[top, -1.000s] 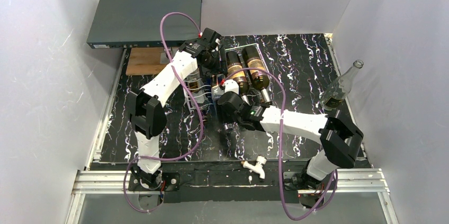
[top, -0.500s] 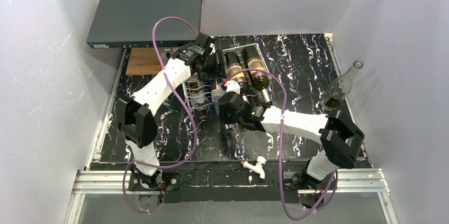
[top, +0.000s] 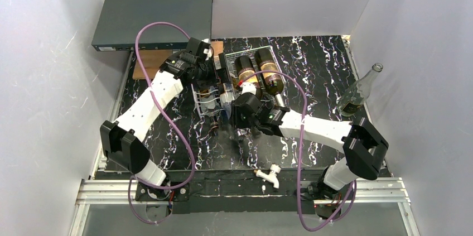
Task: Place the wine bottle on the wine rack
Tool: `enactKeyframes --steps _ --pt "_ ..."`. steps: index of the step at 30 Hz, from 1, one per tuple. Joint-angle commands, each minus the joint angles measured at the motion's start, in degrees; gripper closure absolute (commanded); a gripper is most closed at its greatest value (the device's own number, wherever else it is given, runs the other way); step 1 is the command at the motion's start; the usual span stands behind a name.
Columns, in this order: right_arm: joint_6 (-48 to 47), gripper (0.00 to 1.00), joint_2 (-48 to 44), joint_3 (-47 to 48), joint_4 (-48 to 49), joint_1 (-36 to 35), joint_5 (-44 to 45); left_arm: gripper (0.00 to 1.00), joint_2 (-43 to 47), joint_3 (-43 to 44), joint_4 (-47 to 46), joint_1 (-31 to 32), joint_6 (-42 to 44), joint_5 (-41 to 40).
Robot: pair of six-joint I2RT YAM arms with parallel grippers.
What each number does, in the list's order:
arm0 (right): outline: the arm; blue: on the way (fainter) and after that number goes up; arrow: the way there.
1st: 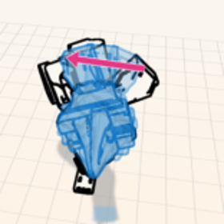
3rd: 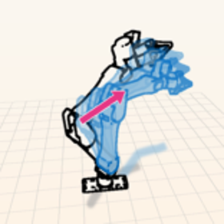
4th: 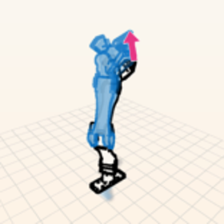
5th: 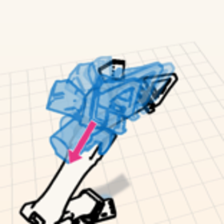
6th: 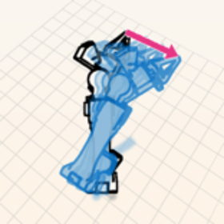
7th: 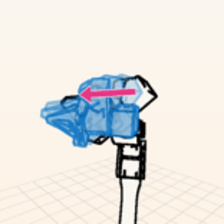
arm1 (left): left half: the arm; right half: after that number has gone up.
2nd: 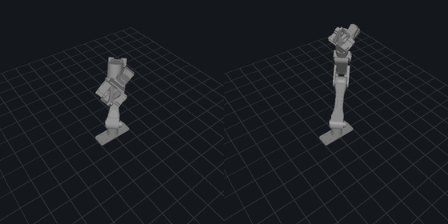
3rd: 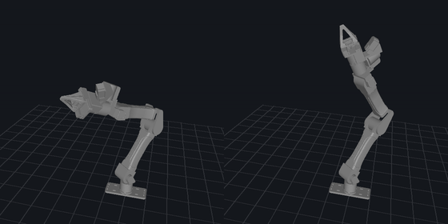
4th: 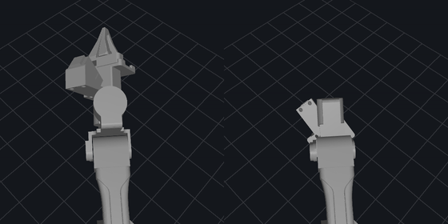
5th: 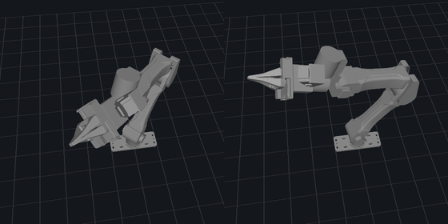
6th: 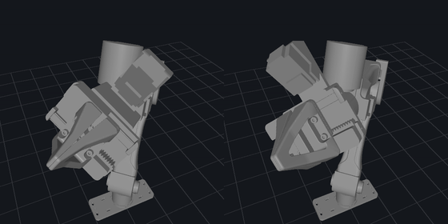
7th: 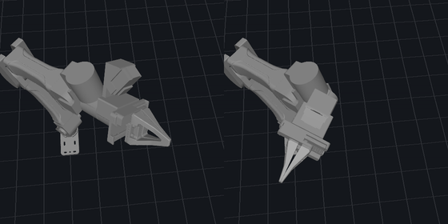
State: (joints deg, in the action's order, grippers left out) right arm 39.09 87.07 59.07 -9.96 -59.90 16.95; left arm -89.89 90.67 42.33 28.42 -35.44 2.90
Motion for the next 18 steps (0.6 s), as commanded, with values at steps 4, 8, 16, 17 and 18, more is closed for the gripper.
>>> enactKeyframes --steps 4,8,16,17,18 --pt "-0.3 0.99 -0.6 1.8 7.7 2.7 -3.1 0.02 9.6 -6.1 -0.4 0.2 2.5 3.3" --pt "-0.2 0.99 -0.3 3.5 7.0 4.0 -4.9 0.02 16.6 -7.4 1.4 0.3 3.6 4.7" --pt "2.2 0.99 2.6 8.3 5.2 6.7 -13.2 0.02 33.1 -10.2 5.5 0.3 5.5 4.2" --pt "2.3 0.99 3.0 8.9 4.9 6.9 -13.7 0.02 35.0 -10.9 6.1 0.2 5.5 3.1" --pt "2.5 0.99 3.6 9.6 4.2 7.2 -13.8 0.02 37.0 -11.4 6.9 0.2 5.6 2.2"
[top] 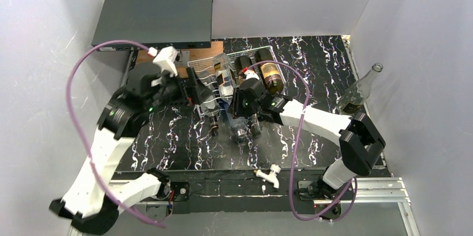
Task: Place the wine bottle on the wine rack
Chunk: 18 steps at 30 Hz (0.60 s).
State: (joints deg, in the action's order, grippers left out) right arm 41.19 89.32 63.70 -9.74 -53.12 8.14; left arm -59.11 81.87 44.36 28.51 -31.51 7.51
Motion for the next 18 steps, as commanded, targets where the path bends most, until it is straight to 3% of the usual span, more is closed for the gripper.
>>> enactKeyframes --steps 1,11,18 --pt "0.6 0.99 1.7 5.4 3.8 0.7 -5.4 0.02 8.0 -3.0 5.5 0.1 1.4 -3.3" --pt "2.5 0.99 4.5 7.3 4.5 3.7 -10.2 0.02 18.9 -8.1 7.1 0.2 -0.2 -5.0" --pt "1.6 0.55 3.0 6.3 4.3 3.6 -11.4 0.02 18.8 -6.5 7.5 0.1 0.5 -5.0"
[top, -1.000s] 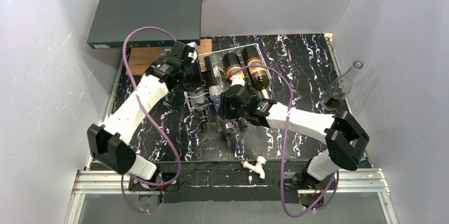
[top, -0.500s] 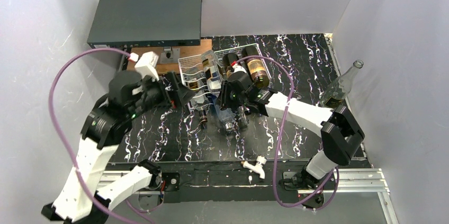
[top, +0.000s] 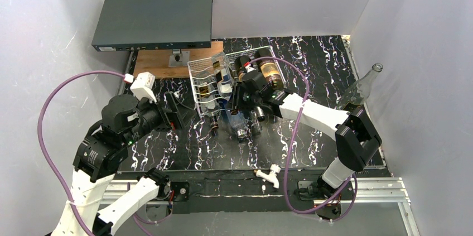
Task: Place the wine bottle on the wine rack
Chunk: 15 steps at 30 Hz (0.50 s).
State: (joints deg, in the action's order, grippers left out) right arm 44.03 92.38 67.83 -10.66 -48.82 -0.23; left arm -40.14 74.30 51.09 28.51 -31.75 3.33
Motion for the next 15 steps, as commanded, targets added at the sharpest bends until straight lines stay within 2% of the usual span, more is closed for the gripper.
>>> enactKeyframes --steps 1,9,15 --pt "-2.0 0.5 -0.4 2.1 4.8 -0.7 -2.8 0.02 -0.4 1.2 0.7 0.1 0.8 -0.8" --pt "-7.0 0.22 -2.4 3.4 -0.1 -2.0 -0.9 0.02 -1.3 0.6 0.2 0.2 1.2 0.2" --pt "-10.4 0.14 -4.0 5.6 -7.0 -4.1 3.7 0.02 -1.6 -0.3 -0.3 0.1 1.2 0.4"
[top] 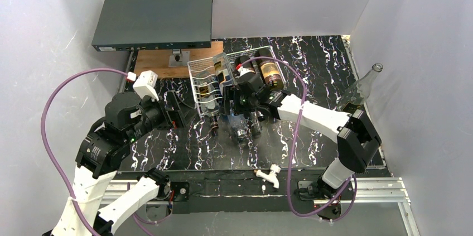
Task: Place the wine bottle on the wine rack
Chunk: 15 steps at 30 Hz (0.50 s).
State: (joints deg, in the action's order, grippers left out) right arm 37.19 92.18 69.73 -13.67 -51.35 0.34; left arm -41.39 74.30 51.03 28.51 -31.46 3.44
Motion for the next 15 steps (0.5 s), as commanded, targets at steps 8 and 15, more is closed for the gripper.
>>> enactKeyframes --steps 8,15 --pt "-6.2 0.07 -9.4 0.8 -12.3 -5.6 11.0 0.02 -1.3 -0.7 -0.8 0.1 1.1 -0.2" --pt "-4.8 0.05 -15.5 -6.0 -15.4 -13.3 18.7 0.02 -2.7 -0.6 -1.6 0.1 1.5 -0.5"
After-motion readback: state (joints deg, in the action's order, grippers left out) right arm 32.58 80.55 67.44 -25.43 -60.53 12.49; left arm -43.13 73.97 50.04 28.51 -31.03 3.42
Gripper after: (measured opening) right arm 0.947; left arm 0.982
